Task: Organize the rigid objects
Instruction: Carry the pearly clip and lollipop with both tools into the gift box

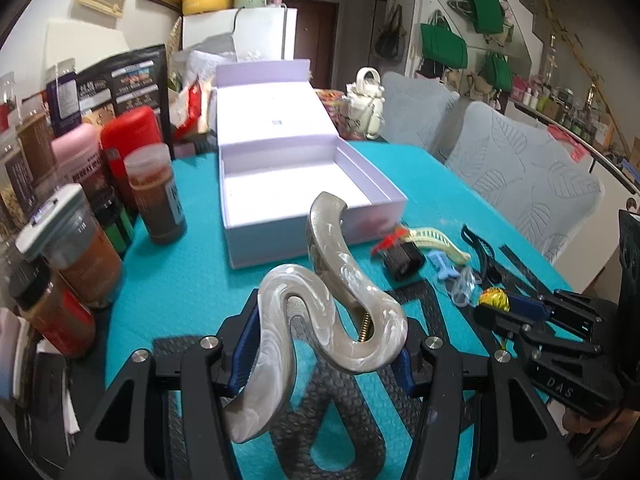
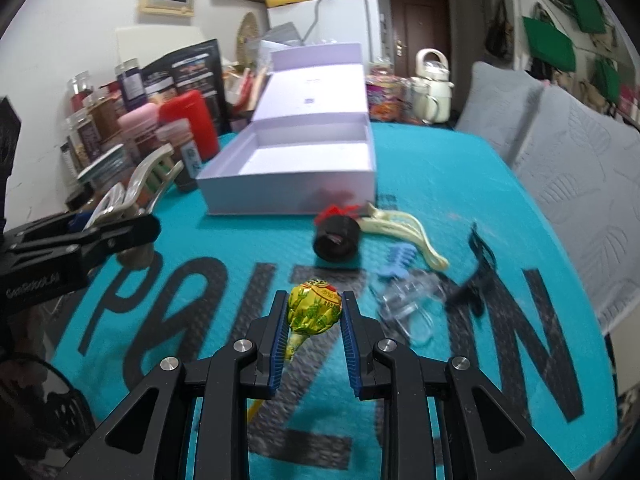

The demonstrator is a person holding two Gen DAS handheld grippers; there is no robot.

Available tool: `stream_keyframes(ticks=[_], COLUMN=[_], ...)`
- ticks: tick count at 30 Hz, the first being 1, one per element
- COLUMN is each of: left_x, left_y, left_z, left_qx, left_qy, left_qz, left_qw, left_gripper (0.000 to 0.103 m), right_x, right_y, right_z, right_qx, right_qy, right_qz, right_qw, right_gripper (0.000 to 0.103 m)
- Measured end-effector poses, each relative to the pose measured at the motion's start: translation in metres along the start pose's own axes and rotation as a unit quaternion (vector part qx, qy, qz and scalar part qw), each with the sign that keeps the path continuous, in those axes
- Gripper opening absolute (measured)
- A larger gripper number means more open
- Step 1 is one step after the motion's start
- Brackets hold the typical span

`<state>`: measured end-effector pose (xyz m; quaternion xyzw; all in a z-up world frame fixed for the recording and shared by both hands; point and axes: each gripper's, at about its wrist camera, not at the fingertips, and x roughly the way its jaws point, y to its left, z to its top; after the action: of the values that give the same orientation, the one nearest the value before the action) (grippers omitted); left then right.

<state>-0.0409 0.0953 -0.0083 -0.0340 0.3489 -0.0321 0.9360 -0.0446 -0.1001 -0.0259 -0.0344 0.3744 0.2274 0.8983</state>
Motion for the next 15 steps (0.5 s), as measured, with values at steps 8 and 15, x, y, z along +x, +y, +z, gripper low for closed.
stream_keyframes(ticks=[8, 15], left_x=[-0.002, 0.006], left_y=[0.004, 0.008], left_z=[0.028, 0.056], left_qx=[0.007, 0.008], left_qy=[-0.023, -0.044], left_qz=[0.002, 0.001], left_qw=[0.9997, 0.9990], left_gripper=[0.055, 0.055], right_x=[0.005, 0.008], right_y=[0.011, 0.012], right_z=[0.028, 0.060], right_qx=[-0.030, -0.056], right_qy=[-0.004, -0.022], right_qz=[0.030, 0.041], right_qw=[0.999, 0.997], right_gripper=[0.025, 0.025])
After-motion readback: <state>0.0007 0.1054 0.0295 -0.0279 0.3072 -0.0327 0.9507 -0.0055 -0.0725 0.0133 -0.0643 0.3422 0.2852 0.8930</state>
